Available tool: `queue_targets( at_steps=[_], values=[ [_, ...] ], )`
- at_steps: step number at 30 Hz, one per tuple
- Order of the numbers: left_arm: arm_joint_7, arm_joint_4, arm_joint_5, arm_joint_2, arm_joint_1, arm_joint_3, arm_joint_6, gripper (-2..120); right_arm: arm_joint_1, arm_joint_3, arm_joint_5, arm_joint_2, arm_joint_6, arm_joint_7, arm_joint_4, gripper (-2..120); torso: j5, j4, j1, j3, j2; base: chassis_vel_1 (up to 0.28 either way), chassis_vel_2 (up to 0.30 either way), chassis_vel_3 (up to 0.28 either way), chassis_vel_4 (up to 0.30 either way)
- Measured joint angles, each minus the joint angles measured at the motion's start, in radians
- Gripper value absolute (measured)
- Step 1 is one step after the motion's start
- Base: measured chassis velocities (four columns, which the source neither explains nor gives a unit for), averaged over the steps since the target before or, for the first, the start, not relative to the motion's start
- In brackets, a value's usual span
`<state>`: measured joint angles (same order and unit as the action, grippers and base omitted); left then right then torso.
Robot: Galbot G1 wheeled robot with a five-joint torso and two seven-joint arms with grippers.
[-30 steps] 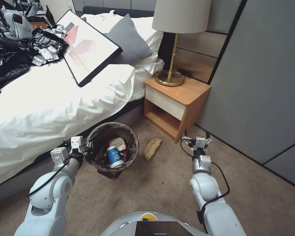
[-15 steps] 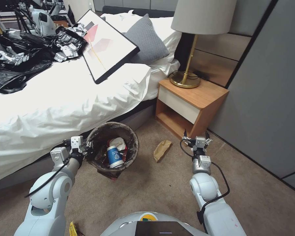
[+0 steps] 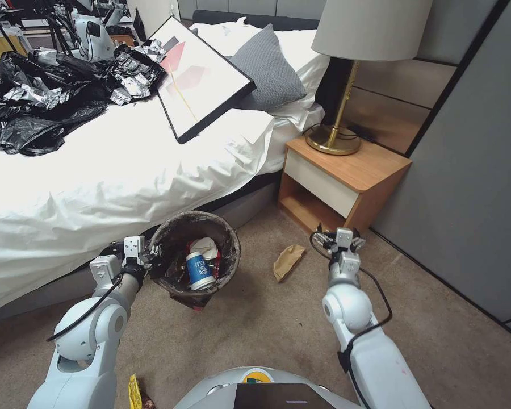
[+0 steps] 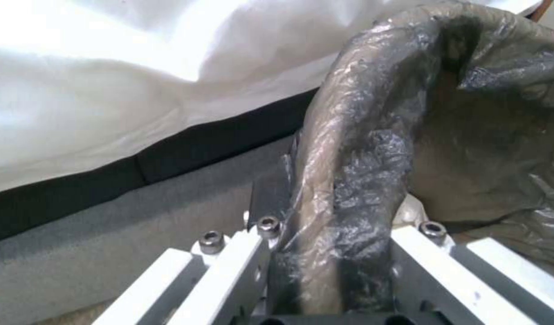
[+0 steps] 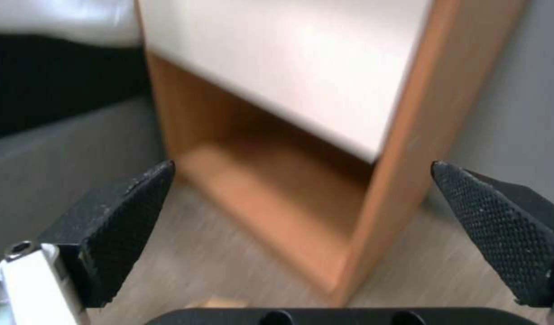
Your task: Pick up the trash bin, then pick up the garbage from the floor and place it into the trash bin.
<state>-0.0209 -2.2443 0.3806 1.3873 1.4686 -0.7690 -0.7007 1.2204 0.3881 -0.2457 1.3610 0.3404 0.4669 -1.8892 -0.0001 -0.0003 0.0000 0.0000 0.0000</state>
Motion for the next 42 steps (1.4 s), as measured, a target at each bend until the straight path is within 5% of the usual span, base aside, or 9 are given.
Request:
queue_targets(
  at_steps=[2,4,8,19,30,42],
  values=[
    [0.000,0.000,-0.002,0.000,0.000,0.000,0.000,5,-0.024,-0.006,-0.061,-0.005,0.047,0.016,0.004,100,0.0000,0.0002,0.000,0.000,0.000,0.000,0.000,0.000,0.000],
    [0.000,0.000,-0.008,0.002,0.001,0.001,0.000,5,-0.134,-0.028,-0.322,-0.024,0.206,0.089,0.043,100,0.0001,0.0005,0.000,0.000,0.000,0.000,0.000,0.000,0.000],
    [-0.002,-0.002,-0.015,0.007,0.003,0.005,-0.004,5,-0.223,-0.051,-0.516,-0.039,0.296,0.151,0.111,100,0.0000,0.0008,0.000,0.000,0.000,0.000,0.000,0.000,0.000],
    [-0.013,-0.026,-0.037,0.012,0.012,0.004,-0.034,5,-0.522,-0.134,-0.989,0.000,0.410,0.431,0.451,100,-0.0001,0.0005,0.000,0.000,0.000,0.000,0.000,0.000,0.000],
    [-0.012,-0.025,-0.038,0.005,0.014,-0.005,-0.035,5,-0.577,-0.115,-0.850,0.088,0.401,0.385,0.753,100,0.0000,0.0003,0.000,0.000,0.000,0.000,0.000,0.000,0.000],
    [-0.014,-0.019,-0.038,0.008,0.011,0.001,-0.036,5,-0.558,-0.084,-0.795,0.097,0.397,0.327,0.830,100,0.0000,0.0001,0.000,0.000,0.000,0.000,0.000,0.000,0.000]
  ],
)
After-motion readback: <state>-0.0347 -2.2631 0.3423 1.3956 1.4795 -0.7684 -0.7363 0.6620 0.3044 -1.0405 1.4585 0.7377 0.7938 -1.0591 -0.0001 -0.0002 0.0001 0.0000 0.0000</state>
